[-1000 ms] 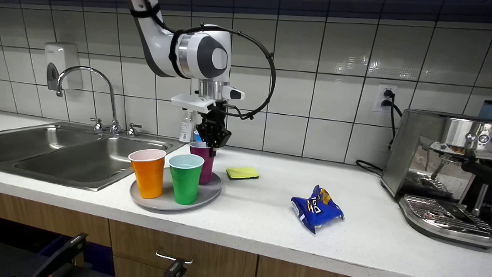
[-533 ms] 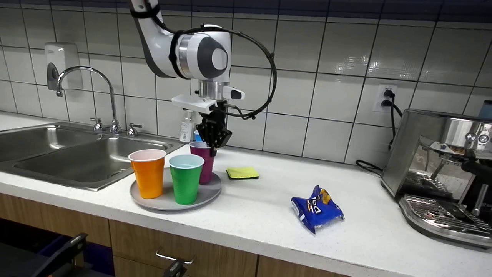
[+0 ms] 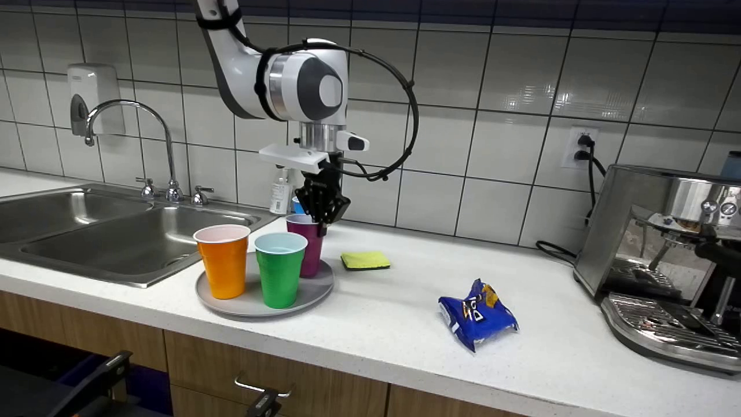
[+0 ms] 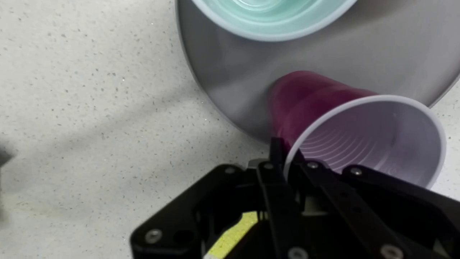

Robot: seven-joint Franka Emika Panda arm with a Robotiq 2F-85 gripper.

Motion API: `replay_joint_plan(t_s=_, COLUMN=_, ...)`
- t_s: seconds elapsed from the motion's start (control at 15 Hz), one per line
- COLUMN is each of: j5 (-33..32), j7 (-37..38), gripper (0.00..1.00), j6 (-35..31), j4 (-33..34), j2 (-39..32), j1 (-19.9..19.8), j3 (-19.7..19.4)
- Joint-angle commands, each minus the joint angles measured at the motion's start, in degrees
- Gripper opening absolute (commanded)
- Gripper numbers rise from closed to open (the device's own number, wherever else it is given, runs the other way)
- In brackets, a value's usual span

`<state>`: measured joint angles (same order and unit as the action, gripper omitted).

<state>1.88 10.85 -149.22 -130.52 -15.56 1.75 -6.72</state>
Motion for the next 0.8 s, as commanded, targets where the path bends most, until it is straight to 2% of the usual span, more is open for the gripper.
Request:
replay_joint_plan(t_s=0.0, j5=-0.83, j7=-1.97, gripper=0.01, j6=-1.56, j4=-0.49, j2=0.13, j1=-1.4, j3=0.92)
replay_joint_plan(t_s=0.07, j5=-1.01, j7=-2.39, gripper=0.3, j6=-1.73, j4=-0.62, j2=0.16, j1=-1.42, j3=0.91)
replay_joint_plan(t_s=0.13, j5=-1.06, j7=-2.6, gripper=0.31, j6=-1.87, j4=-0.66, j2=0.16, j1=-1.42, j3=0.91)
replay_joint_plan(t_s=0.27, j5=-0.98, j7=-2.97, gripper=0.44, j6=-1.97, j4=-0.61, j2=0.16, j1=-1.45, j3=0.96)
replay_joint_plan(t_s=0.73, j5=-0.1, j7=-5.04, gripper=0.96, j6=-1.16, j4=-0.64, j2=1.19, j1=-1.96, j3=1.31)
